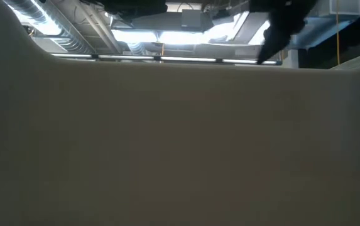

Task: Sort rubber bands into baskets
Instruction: Put the blue rubber band in the yellow bin

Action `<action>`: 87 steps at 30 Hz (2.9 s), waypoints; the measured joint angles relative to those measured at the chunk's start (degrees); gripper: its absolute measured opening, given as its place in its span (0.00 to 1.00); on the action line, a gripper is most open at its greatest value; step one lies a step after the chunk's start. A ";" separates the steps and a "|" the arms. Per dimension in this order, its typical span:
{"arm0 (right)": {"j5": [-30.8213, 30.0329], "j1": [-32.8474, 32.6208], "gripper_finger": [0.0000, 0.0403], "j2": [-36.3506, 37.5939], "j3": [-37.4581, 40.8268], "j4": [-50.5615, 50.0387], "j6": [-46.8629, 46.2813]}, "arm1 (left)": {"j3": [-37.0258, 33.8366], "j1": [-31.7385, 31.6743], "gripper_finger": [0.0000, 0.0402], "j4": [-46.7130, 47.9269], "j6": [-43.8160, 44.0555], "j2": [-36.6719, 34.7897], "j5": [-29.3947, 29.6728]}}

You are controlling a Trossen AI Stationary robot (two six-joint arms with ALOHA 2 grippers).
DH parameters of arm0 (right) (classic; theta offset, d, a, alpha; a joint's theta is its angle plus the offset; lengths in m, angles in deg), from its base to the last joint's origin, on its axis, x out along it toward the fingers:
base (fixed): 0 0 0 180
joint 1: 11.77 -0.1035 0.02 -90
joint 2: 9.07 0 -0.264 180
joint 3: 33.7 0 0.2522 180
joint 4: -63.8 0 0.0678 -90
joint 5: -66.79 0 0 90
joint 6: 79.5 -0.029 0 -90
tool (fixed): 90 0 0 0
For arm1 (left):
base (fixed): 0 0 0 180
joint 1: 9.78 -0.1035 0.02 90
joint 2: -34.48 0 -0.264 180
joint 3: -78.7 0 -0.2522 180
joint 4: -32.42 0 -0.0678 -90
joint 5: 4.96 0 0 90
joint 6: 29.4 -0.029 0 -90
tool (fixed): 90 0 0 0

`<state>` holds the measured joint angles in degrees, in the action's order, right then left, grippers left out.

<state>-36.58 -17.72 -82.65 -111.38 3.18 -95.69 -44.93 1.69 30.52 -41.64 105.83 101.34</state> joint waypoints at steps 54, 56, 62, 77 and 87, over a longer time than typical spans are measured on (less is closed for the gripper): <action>7.02 -37.53 0.16 -9.54 25.16 16.45 -39.02 | 0.00 0.00 0.35 -0.46 0.18 0.02 0.02; 6.91 -37.53 0.06 -9.42 25.16 16.40 -38.46 | 0.00 0.00 0.35 -0.50 0.19 0.02 0.00; 6.21 -36.43 0.06 -9.42 24.66 16.78 -37.23 | 0.00 0.00 0.35 -1.25 0.27 0.02 0.00; -14.05 -24.46 0.01 -9.42 17.70 16.74 -17.59 | 0.00 0.01 0.35 -1.31 0.28 0.00 0.00; -25.79 -13.10 0.02 -9.42 14.74 17.00 -5.90 | 0.00 0.00 0.35 -1.31 0.27 0.00 0.00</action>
<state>-62.36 -30.82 -92.08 -96.64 20.18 -101.59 -44.93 1.69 29.21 -41.37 105.83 101.34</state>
